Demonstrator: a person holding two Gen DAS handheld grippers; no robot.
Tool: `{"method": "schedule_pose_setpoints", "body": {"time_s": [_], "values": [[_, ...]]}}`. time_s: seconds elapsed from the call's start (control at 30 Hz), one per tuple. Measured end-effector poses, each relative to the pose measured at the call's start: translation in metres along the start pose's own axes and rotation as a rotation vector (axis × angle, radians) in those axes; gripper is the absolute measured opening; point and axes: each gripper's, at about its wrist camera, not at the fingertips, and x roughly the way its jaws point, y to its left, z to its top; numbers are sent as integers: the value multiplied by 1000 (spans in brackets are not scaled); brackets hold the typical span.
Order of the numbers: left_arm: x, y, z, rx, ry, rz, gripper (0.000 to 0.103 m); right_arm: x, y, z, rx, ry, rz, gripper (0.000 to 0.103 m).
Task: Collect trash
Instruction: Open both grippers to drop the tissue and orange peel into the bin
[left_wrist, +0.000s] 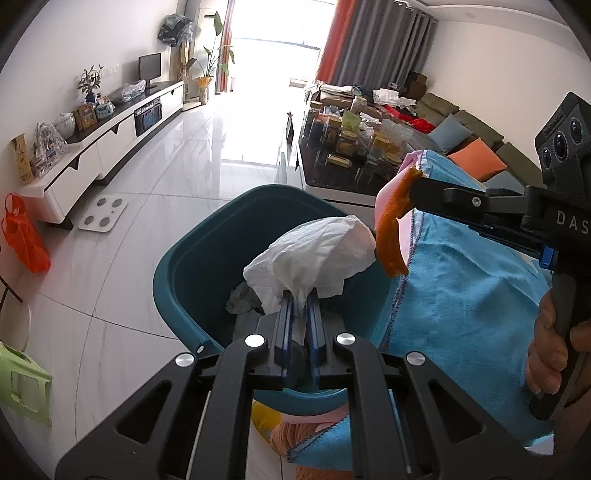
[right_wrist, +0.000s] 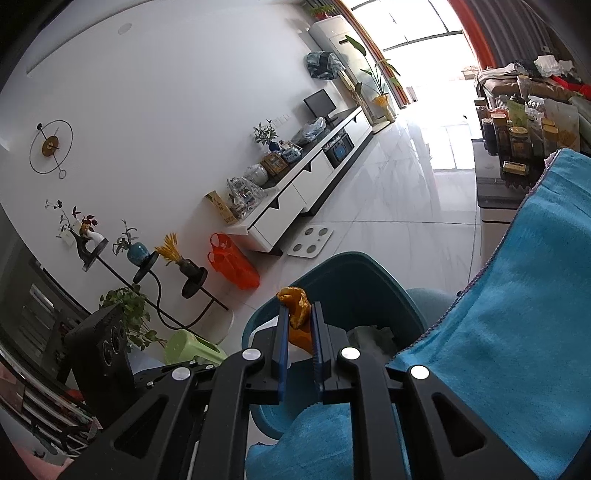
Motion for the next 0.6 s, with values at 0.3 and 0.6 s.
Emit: {"method": "schedule_pose_setpoints", "body": {"time_s": [0.3, 0.6], "values": [[11, 6, 0, -30, 25, -3, 11, 9, 0, 2, 3, 25, -19, 12], [42, 11, -7, -72, 69, -52, 42, 9, -3, 1, 19, 36, -30, 12]]}}
